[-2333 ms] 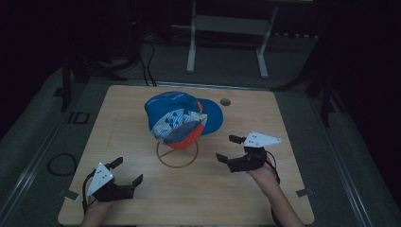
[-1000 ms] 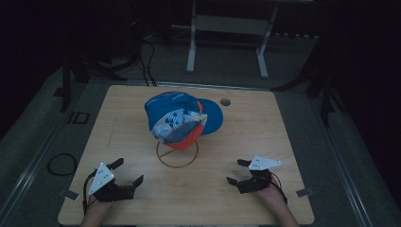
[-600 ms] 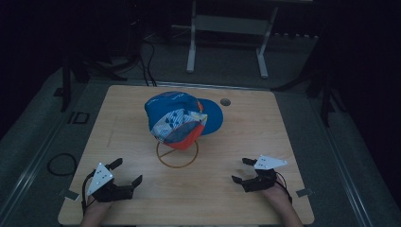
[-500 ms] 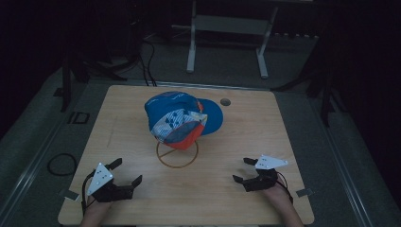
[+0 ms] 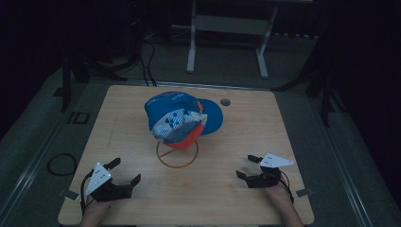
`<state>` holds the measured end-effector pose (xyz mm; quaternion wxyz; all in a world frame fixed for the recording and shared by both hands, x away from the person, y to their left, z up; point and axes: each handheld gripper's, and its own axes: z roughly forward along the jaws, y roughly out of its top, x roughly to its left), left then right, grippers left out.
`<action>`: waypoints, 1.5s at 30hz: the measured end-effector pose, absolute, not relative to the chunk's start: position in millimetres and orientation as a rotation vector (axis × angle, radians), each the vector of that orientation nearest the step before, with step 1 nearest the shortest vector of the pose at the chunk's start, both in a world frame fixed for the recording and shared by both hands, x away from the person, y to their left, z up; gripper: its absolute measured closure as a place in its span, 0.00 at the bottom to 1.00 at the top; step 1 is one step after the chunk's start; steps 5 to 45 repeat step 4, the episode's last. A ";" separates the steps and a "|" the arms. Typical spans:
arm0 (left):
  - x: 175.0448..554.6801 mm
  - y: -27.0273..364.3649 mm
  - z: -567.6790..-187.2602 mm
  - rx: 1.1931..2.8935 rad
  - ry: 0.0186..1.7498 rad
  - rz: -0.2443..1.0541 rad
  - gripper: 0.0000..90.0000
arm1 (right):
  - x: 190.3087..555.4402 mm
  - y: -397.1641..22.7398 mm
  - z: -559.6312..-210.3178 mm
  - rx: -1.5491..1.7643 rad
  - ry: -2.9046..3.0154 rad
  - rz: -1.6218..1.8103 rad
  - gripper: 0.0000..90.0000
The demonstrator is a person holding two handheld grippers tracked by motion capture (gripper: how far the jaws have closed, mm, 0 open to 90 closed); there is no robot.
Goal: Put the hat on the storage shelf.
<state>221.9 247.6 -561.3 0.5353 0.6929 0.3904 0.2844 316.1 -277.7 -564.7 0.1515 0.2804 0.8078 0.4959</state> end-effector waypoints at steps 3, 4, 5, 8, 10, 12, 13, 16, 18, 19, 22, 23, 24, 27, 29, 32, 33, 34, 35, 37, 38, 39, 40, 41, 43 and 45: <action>221.9 247.7 -561.5 1.654 0.929 0.680 0.03 | 316.5 -277.6 -564.7 0.804 2.320 1.414 0.15; 221.9 247.7 -561.5 1.654 0.929 0.680 0.03 | 316.6 -277.5 -564.7 0.806 2.320 1.412 0.15; 221.9 247.7 -561.5 1.654 0.929 0.680 0.03 | 316.6 -277.5 -564.7 0.806 2.320 1.412 0.15; 221.9 247.7 -561.5 1.654 0.929 0.680 0.03 | 316.6 -277.5 -564.7 0.806 2.320 1.412 0.15; 221.9 247.7 -561.5 1.654 0.929 0.680 0.03 | 316.6 -277.5 -564.7 0.806 2.320 1.412 0.15; 221.9 247.7 -561.5 1.654 0.929 0.680 0.03 | 316.6 -277.5 -564.7 0.806 2.320 1.412 0.15; 221.9 247.7 -561.5 1.654 0.929 0.680 0.03 | 316.6 -277.5 -564.7 0.806 2.320 1.412 0.15; 221.9 247.7 -561.5 1.654 0.929 0.680 0.03 | 316.6 -277.5 -564.7 0.806 2.320 1.412 0.15; 221.9 247.7 -561.5 1.654 0.929 0.680 0.03 | 316.6 -277.5 -564.7 0.806 2.320 1.412 0.15; 221.9 247.7 -561.5 1.654 0.929 0.680 0.03 | 316.6 -277.5 -564.7 0.806 2.320 1.412 0.15; 221.9 247.7 -561.5 1.654 0.929 0.680 0.03 | 316.6 -277.5 -564.7 0.806 2.320 1.412 0.15; 221.9 247.7 -561.5 1.654 0.929 0.680 0.03 | 316.6 -277.5 -564.7 0.806 2.320 1.412 0.15; 221.9 247.7 -561.5 1.654 0.929 0.680 0.03 | 316.6 -277.5 -564.7 0.806 2.320 1.412 0.15; 221.9 247.7 -561.5 1.654 0.929 0.680 0.03 | 316.6 -277.5 -564.7 0.806 2.320 1.412 0.15; 221.9 247.7 -561.5 1.654 0.929 0.680 0.03 | 316.6 -277.5 -564.7 0.806 2.320 1.412 0.15; 221.9 247.7 -561.5 1.654 0.929 0.680 0.03 | 316.6 -277.5 -564.7 0.806 2.320 1.412 0.15; 221.9 247.7 -561.5 1.654 0.929 0.680 0.03 | 316.6 -277.5 -564.7 0.806 2.320 1.412 0.15; 221.9 247.7 -561.5 1.654 0.929 0.680 0.03 | 316.6 -277.5 -564.7 0.806 2.320 1.412 0.15; 221.9 247.7 -561.5 1.654 0.929 0.680 0.03 | 316.6 -277.5 -564.7 0.806 2.320 1.412 0.15; 221.9 247.7 -561.5 1.654 0.929 0.680 0.03 | 316.6 -277.5 -564.7 0.806 2.320 1.412 0.15; 221.9 247.7 -561.5 1.654 0.929 0.680 0.03 | 316.6 -277.5 -564.7 0.806 2.320 1.412 0.15; 221.9 247.7 -561.5 1.654 0.929 0.680 0.03 | 316.6 -277.5 -564.7 0.806 2.320 1.412 0.15; 221.9 247.7 -561.5 1.654 0.929 0.680 0.03 | 316.6 -277.5 -564.7 0.806 2.320 1.412 0.15; 221.9 247.7 -561.5 1.654 0.929 0.680 0.03 | 316.6 -277.5 -564.7 0.806 2.320 1.412 0.15; 221.9 247.7 -561.5 1.654 0.929 0.680 0.03 | 316.6 -277.5 -564.7 0.806 2.320 1.412 0.15; 221.9 247.7 -561.5 1.654 0.929 0.680 0.03 | 316.6 -277.5 -564.7 0.806 2.320 1.412 0.15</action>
